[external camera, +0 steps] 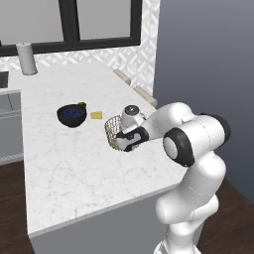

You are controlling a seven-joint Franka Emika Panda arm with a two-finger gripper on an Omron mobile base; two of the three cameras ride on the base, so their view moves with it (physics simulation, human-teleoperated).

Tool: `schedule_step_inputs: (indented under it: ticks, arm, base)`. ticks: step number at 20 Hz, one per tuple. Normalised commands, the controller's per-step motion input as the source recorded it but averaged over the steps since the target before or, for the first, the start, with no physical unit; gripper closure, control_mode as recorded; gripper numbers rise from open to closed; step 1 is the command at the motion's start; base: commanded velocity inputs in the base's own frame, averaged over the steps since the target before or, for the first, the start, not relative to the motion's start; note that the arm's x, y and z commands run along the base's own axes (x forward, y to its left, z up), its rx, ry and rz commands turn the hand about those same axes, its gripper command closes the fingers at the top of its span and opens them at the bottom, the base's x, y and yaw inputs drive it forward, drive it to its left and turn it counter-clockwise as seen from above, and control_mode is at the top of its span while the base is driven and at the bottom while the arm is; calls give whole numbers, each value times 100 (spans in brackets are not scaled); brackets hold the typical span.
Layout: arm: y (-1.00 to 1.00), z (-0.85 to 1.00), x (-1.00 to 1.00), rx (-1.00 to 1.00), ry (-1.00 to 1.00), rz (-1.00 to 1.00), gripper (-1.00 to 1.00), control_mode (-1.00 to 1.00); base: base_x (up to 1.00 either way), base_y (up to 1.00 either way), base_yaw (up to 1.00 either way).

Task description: Open the cabinet, pick up the bread from the cabinet and place it in the basket. Then move the basket to the dining counter.

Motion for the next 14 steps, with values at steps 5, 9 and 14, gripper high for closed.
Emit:
schedule_step_inputs:
  ticks: [5, 9, 14]
  arm:
    - [0, -5, 9, 0, 0, 3, 100, -100]
    - [0, 0, 0, 0, 0, 0, 100, 100]
    - [0, 0, 0, 0, 0, 0, 100, 100]
  base:
    - [0, 0, 0]
    - [-3, -1, 3]
    - [-9, 0, 0]
